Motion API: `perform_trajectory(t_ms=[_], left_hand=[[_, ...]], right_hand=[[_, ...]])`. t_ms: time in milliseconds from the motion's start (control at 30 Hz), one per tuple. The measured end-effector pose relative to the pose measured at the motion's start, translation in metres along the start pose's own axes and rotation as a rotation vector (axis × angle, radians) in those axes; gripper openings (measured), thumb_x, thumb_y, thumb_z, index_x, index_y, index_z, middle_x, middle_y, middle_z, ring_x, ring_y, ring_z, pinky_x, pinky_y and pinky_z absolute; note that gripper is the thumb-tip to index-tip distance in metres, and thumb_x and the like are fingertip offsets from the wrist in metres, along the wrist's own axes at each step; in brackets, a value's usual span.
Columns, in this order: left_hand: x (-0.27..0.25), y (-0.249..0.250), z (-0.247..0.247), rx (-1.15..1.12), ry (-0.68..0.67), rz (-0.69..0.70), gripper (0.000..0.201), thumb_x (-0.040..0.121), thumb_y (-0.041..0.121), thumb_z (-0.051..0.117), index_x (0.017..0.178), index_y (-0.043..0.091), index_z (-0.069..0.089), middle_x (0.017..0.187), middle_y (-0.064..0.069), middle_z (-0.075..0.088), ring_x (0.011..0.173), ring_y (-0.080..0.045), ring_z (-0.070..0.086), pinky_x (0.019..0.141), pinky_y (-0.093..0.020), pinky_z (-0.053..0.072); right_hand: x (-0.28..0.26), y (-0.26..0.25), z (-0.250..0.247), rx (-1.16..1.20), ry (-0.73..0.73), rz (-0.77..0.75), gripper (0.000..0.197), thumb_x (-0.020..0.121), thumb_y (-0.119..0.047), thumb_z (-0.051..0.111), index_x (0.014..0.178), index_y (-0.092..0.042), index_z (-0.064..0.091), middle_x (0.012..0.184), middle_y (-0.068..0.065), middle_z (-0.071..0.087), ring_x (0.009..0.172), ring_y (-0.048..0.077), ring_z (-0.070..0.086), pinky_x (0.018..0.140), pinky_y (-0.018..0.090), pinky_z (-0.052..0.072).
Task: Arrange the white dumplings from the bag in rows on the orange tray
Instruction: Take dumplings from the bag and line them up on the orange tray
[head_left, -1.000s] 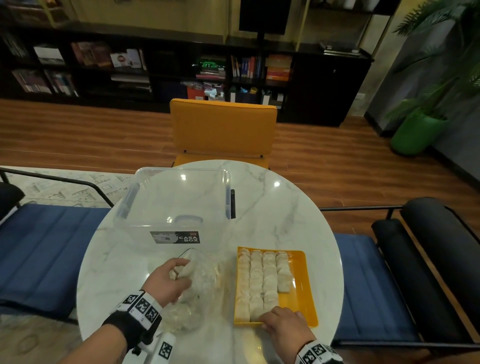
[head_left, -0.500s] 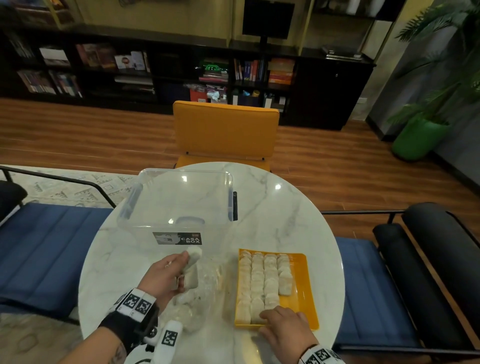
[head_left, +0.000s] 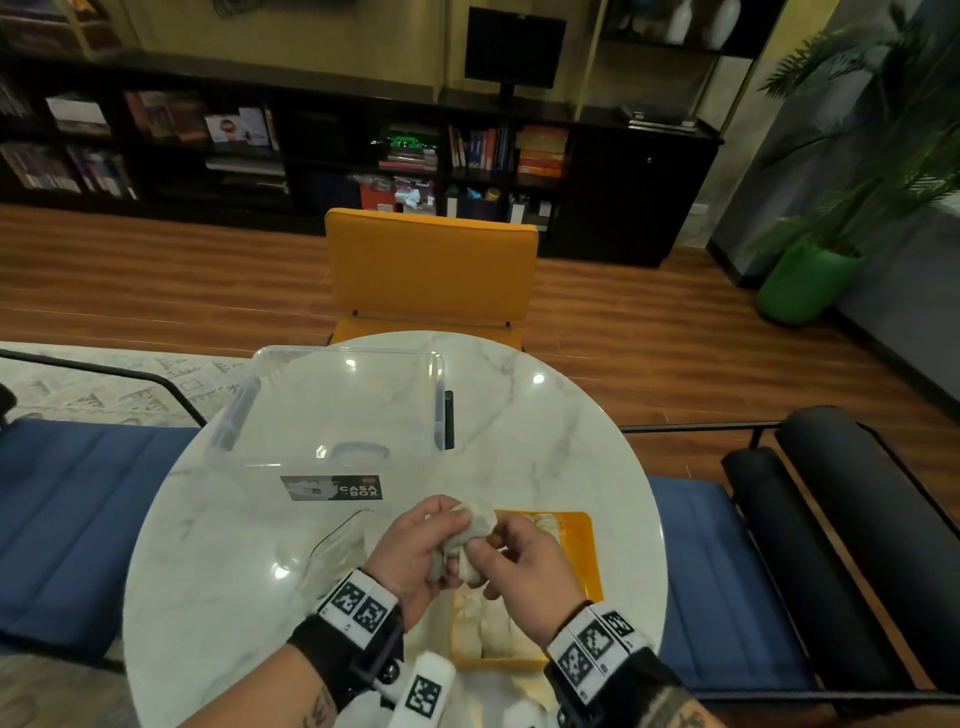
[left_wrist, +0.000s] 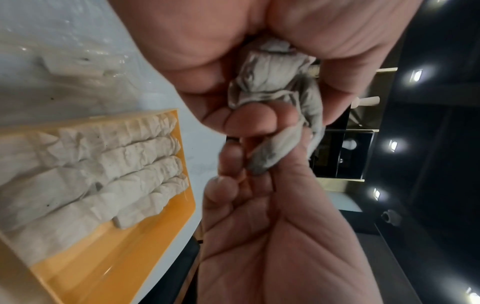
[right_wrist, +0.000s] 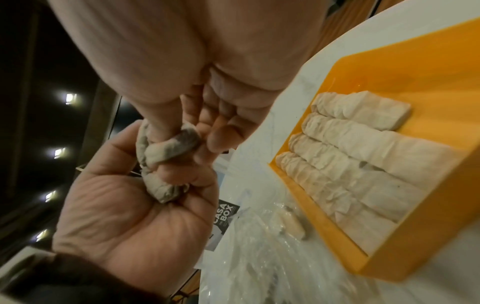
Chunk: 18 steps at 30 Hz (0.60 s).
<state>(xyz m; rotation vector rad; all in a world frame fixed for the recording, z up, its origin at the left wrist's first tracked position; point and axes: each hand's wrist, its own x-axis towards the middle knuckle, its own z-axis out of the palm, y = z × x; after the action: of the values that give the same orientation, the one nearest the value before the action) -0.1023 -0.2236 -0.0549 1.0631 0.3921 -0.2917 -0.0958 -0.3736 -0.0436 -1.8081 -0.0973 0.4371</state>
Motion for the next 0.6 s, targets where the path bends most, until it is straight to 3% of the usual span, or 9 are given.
perform_trajectory(t_ms=[133, 200, 300, 400, 533, 600], left_hand=[[0.004, -0.002, 0.015, 0.058, 0.012, 0.004, 0.017, 0.091, 0.003, 0.056, 0.082, 0.017, 0.057, 0.077, -0.012, 0.063, 0.063, -0.022, 0.06, 0.054, -0.029, 0.048], [0.004, -0.003, 0.02, 0.099, -0.017, -0.011, 0.011, 0.094, 0.005, 0.053, 0.097, 0.012, 0.061, 0.085, -0.012, 0.068, 0.07, -0.022, 0.064, 0.057, -0.03, 0.052], [0.007, -0.007, 0.023, 0.163, -0.044, -0.054, 0.017, 0.097, 0.009, 0.052, 0.111, 0.004, 0.062, 0.077, -0.01, 0.067, 0.059, -0.021, 0.058, 0.052, -0.027, 0.05], [0.009, -0.009, 0.024, 0.135, -0.055, -0.079, 0.016, 0.098, 0.006, 0.052, 0.11, 0.005, 0.061, 0.078, -0.011, 0.063, 0.053, -0.019, 0.053, 0.049, -0.026, 0.048], [0.014, -0.007, 0.023, 0.123, -0.045, -0.094, 0.029, 0.097, 0.004, 0.049, 0.108, 0.019, 0.07, 0.08, -0.006, 0.064, 0.055, -0.018, 0.051, 0.046, -0.022, 0.039], [0.016, -0.006, 0.025, 0.162, -0.028, -0.103, 0.028, 0.095, 0.004, 0.048, 0.1, 0.016, 0.073, 0.077, -0.006, 0.062, 0.052, -0.017, 0.049, 0.042, -0.019, 0.03]], right_hand=[[0.002, 0.006, -0.01, 0.056, 0.04, 0.001, 0.011, 0.089, -0.01, 0.07, 0.097, -0.017, 0.067, 0.082, 0.003, 0.066, 0.069, 0.012, 0.065, 0.059, 0.024, 0.051], [0.004, 0.007, -0.016, 0.06, 0.055, -0.01, 0.017, 0.086, -0.009, 0.072, 0.099, -0.02, 0.068, 0.085, 0.003, 0.065, 0.074, 0.015, 0.065, 0.065, 0.028, 0.055], [0.006, 0.008, -0.028, -0.031, 0.072, 0.009, 0.026, 0.083, -0.015, 0.076, 0.104, -0.026, 0.065, 0.085, 0.002, 0.068, 0.071, 0.01, 0.064, 0.074, 0.034, 0.058], [0.007, 0.009, -0.046, -0.166, 0.103, 0.023, 0.029, 0.084, -0.019, 0.075, 0.107, -0.032, 0.061, 0.087, -0.002, 0.069, 0.066, 0.002, 0.065, 0.066, 0.02, 0.055], [0.007, 0.01, -0.07, -0.148, 0.162, -0.025, 0.028, 0.089, -0.017, 0.071, 0.108, -0.035, 0.062, 0.091, 0.001, 0.065, 0.068, 0.005, 0.066, 0.067, 0.019, 0.054], [0.008, 0.012, -0.077, -0.062, 0.195, -0.031, 0.024, 0.089, -0.012, 0.07, 0.103, -0.031, 0.065, 0.089, 0.005, 0.067, 0.074, 0.012, 0.069, 0.069, 0.024, 0.057]])
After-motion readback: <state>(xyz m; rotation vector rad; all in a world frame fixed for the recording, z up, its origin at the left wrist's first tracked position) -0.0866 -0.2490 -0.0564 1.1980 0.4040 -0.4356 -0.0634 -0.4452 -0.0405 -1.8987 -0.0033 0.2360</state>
